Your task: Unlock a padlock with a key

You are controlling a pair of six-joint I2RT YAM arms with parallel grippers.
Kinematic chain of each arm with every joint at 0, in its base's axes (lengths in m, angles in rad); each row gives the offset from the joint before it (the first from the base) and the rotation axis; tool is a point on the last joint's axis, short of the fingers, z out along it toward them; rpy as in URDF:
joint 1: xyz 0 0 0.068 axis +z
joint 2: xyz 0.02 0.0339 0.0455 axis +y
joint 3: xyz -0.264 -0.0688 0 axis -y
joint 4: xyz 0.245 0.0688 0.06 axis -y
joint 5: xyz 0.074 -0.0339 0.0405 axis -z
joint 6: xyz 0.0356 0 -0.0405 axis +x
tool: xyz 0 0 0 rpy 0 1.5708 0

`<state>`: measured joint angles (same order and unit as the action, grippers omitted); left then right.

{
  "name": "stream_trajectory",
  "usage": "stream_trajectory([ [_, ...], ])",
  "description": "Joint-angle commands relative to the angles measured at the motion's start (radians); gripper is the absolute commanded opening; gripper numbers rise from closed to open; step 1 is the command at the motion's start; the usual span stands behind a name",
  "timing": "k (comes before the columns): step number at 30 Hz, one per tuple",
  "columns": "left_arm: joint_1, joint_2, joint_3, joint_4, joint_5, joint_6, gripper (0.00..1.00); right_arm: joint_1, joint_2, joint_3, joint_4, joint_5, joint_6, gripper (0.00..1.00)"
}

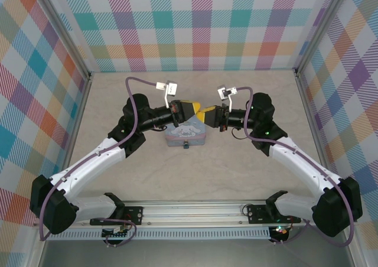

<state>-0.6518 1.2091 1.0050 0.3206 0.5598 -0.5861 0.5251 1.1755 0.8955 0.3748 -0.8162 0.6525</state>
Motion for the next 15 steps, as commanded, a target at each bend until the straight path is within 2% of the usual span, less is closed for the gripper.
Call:
stream_trajectory([
  [1,-0.011,-0.002,0.009,0.038,0.019,0.000,0.00,0.006,0.001,0.005,0.052,-0.008,0.010,0.10],
  [7,-0.011,-0.005,0.010,0.029,0.010,0.006,0.00,0.005,-0.014,-0.001,0.018,0.019,-0.008,0.05],
  [11,-0.009,-0.024,0.017,-0.031,-0.038,0.039,0.32,0.006,-0.023,0.006,-0.091,0.050,-0.058,0.03],
  [15,0.004,-0.069,0.020,-0.160,-0.126,0.084,0.50,0.006,-0.028,0.008,-0.250,0.111,-0.128,0.04],
])
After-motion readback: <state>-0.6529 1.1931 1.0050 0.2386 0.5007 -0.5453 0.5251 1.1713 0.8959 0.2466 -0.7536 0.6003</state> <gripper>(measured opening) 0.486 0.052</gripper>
